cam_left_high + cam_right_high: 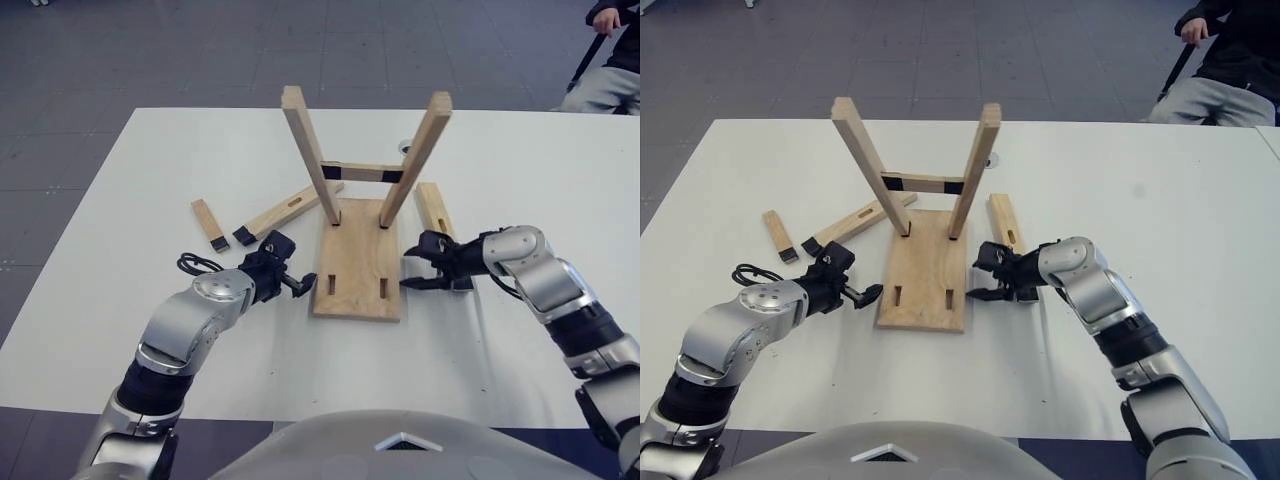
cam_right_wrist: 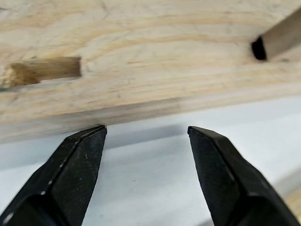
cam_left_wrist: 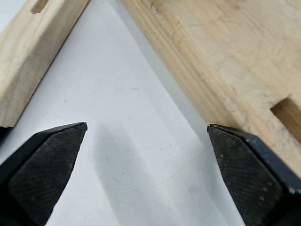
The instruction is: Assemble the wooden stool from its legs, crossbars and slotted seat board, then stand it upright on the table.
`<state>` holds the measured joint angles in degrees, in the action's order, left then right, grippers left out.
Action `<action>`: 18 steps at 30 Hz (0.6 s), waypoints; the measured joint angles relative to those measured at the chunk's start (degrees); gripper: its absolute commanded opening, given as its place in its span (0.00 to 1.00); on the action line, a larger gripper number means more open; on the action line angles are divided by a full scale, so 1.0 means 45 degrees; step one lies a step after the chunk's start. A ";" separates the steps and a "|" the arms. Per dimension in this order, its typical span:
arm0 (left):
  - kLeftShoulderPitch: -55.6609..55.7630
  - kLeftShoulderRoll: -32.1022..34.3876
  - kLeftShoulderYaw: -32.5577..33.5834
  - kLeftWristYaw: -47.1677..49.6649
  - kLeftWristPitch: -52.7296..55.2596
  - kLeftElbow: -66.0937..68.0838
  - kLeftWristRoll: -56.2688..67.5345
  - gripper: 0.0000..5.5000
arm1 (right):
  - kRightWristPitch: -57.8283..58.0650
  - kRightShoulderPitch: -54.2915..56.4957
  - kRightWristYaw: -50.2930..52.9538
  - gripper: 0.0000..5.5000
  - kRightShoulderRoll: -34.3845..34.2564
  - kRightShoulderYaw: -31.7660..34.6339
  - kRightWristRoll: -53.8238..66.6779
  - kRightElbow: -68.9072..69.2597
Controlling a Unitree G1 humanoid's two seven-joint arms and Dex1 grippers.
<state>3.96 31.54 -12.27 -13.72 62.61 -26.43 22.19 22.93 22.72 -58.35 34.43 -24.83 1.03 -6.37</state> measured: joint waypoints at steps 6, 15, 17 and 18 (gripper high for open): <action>0.0306 -0.0085 0.0417 -0.0779 -0.0088 0.0402 -0.0008 0.87 | 0.0237 0.0179 0.0248 0.58 -0.0179 0.0239 -0.0179 -0.0201; 0.1905 0.2611 0.5750 -0.0762 -0.0296 0.1310 -0.0771 0.87 | 0.2262 0.0959 -0.0337 0.58 0.0852 0.2833 0.1542 0.2100; 0.2138 0.1408 0.7293 0.0928 0.0260 0.1223 -0.1174 0.87 | 0.2887 0.1640 0.0855 0.58 0.0478 0.4021 0.1864 0.2364; 0.2196 0.0335 0.7932 0.1666 0.0609 0.1151 -0.1230 0.87 | 0.3187 0.2035 0.1582 0.58 0.0165 0.4560 0.2017 0.2568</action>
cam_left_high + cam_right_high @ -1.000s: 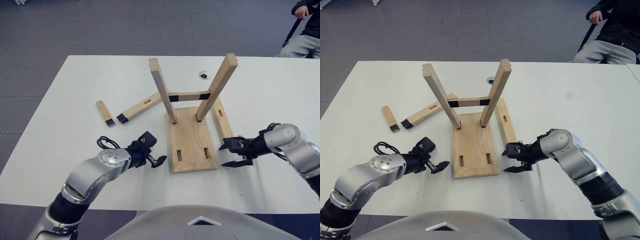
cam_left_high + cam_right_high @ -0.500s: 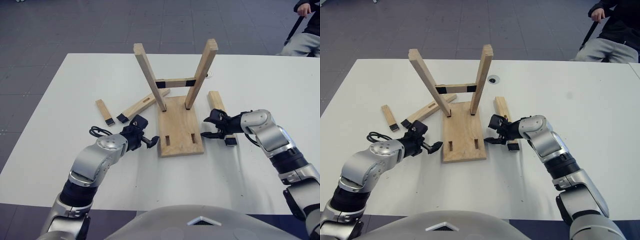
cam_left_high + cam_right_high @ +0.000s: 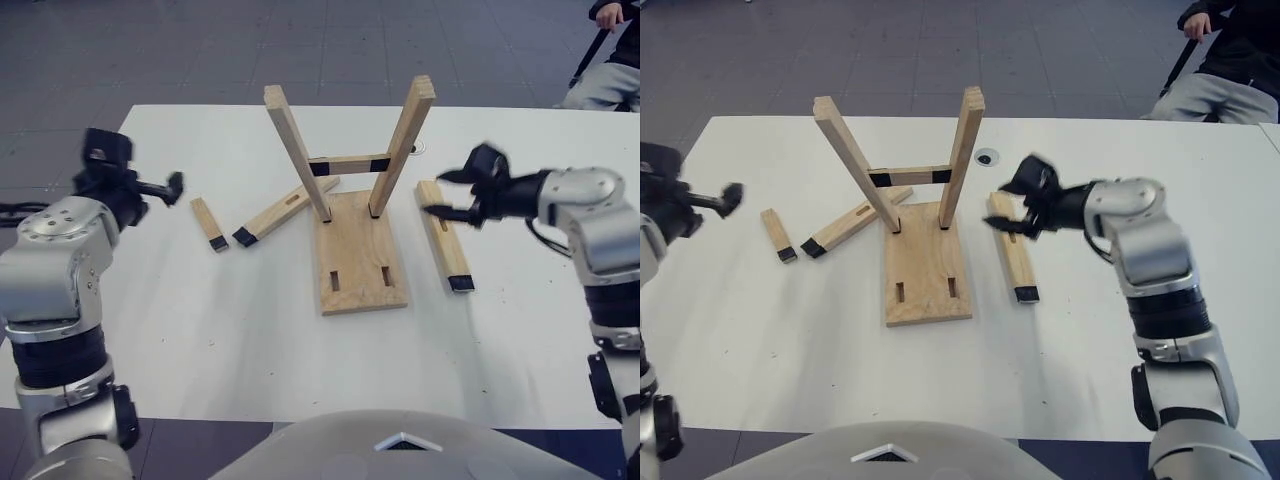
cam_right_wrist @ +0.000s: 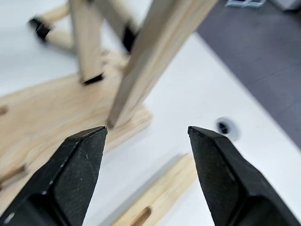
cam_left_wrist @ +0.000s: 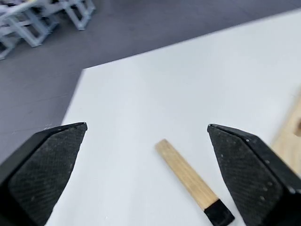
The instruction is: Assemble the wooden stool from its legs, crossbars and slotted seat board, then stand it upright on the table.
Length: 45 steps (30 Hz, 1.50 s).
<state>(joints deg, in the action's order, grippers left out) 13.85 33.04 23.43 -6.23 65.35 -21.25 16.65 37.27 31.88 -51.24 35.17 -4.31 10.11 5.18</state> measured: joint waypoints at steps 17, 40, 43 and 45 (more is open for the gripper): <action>-0.1181 -0.4991 0.0727 0.2872 -0.0934 0.1636 -0.1284 0.87 | 0.2723 0.0125 0.4029 0.58 -0.2129 0.1394 0.1880 0.3224; -0.1178 -0.5040 -0.0365 0.2297 -0.2774 0.3518 -0.1408 0.87 | 0.2877 0.0012 0.5007 0.58 -0.2249 0.1254 0.2586 0.3653; -0.1179 -0.5055 -0.0515 0.2299 -0.2873 0.3573 -0.1466 0.87 | 0.2876 0.0012 0.5051 0.58 -0.2251 0.1242 0.2683 0.3652; -0.1180 -0.5060 -0.0551 0.2297 -0.2946 0.3644 -0.1499 0.87 | 0.2873 0.0012 0.5116 0.58 -0.2252 0.1222 0.2693 0.3650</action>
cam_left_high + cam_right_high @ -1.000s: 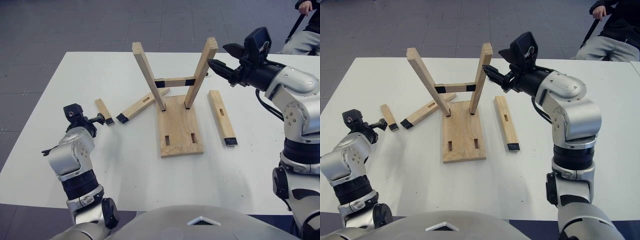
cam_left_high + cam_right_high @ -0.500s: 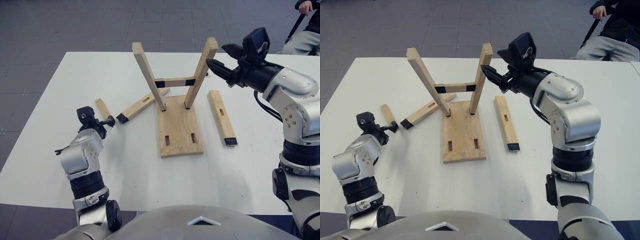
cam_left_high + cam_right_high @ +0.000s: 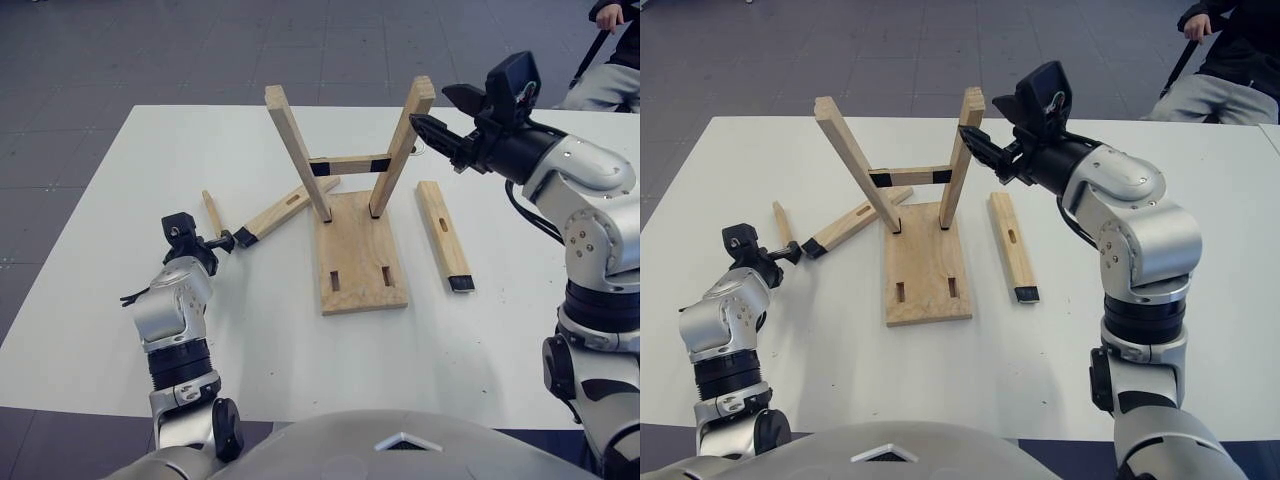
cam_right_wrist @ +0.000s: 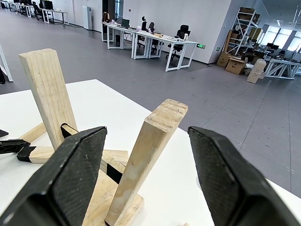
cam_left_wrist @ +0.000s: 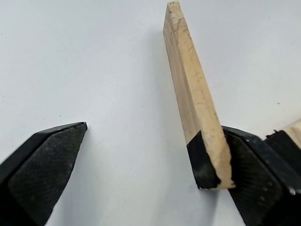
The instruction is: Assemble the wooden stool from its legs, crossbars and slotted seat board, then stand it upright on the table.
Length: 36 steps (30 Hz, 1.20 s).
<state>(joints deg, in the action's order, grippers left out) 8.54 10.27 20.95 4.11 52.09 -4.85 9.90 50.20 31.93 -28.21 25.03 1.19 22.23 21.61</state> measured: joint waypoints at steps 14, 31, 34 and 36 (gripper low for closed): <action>-0.0205 -0.0789 0.0393 -0.0343 0.0078 -0.0609 0.1287 0.48 | -0.0290 0.0229 0.0743 0.59 -0.0058 0.0205 -0.0042 -0.0442; -0.0874 -0.0265 0.0102 -0.0348 -0.1356 -0.0171 0.0913 0.08 | -0.1357 0.3619 0.3890 0.59 -0.0216 0.3835 -0.0123 -0.3803; -0.1139 -0.0143 0.0101 -0.0343 -0.1947 -0.0142 0.0714 0.08 | -0.1353 0.3853 0.3881 0.59 -0.0384 0.3788 0.0134 -0.3811; -0.1351 -0.0122 0.0105 -0.0338 -0.2570 -0.0277 0.0541 0.08 | -0.1325 0.4012 0.3849 0.59 -0.0438 0.3679 0.0280 -0.3829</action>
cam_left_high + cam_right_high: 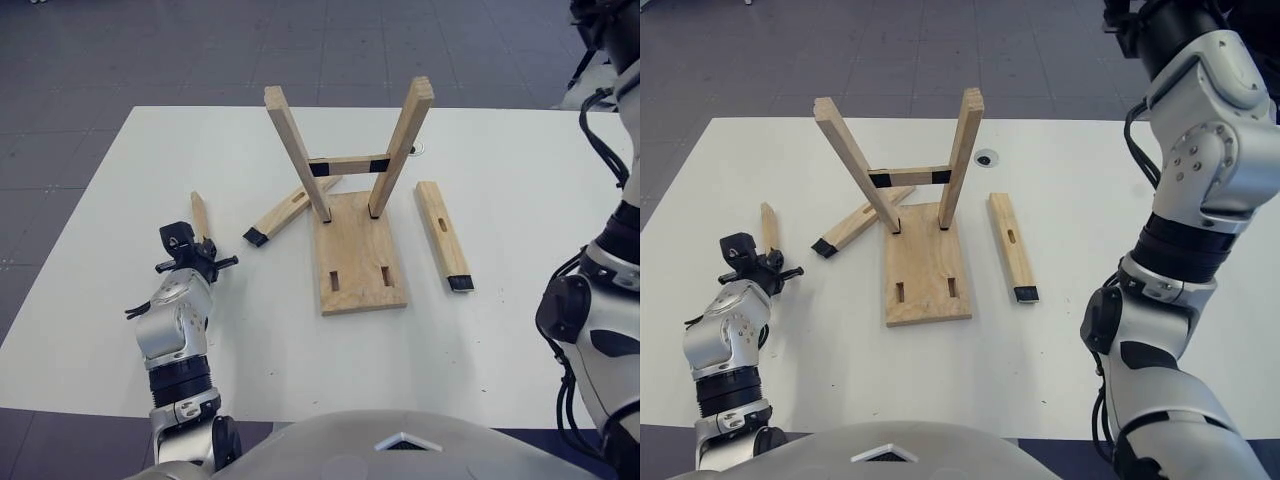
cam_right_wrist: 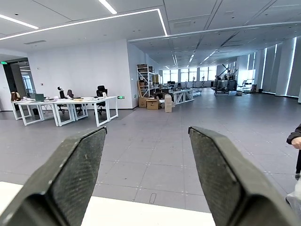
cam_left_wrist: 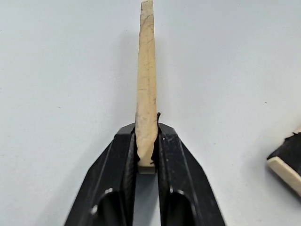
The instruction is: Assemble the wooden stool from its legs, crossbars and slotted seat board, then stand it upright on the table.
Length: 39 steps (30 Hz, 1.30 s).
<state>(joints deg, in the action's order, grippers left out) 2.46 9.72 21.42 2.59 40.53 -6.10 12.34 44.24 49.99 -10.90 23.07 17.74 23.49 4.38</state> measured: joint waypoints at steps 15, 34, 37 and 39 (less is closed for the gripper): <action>0.7155 0.4889 -0.4789 -0.2827 -0.1309 -0.6865 -0.2081 0.08 | 0.7437 0.4805 0.2440 0.59 -0.3288 0.3072 0.9532 -0.1664; 0.6895 0.6077 -0.7627 -0.3400 -0.3517 -0.6234 -1.0526 0.08 | 0.2598 0.3665 1.0289 0.59 -0.6113 0.1375 1.4226 -0.0144; 0.6625 0.5629 -0.7711 -0.3587 -0.3627 -0.6355 -1.0842 0.08 | 0.1798 0.3589 1.1181 0.59 -0.6093 0.1132 1.5398 0.0074; 0.6350 0.5305 -0.7802 -0.3741 -0.3623 -0.6397 -1.1065 0.08 | 0.1244 0.3558 1.1711 0.55 -0.6082 0.0912 1.5979 0.0192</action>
<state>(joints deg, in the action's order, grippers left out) 31.04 33.60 -13.69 -14.24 24.22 -34.89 -37.45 49.84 66.00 41.80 -4.30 21.85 95.39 5.25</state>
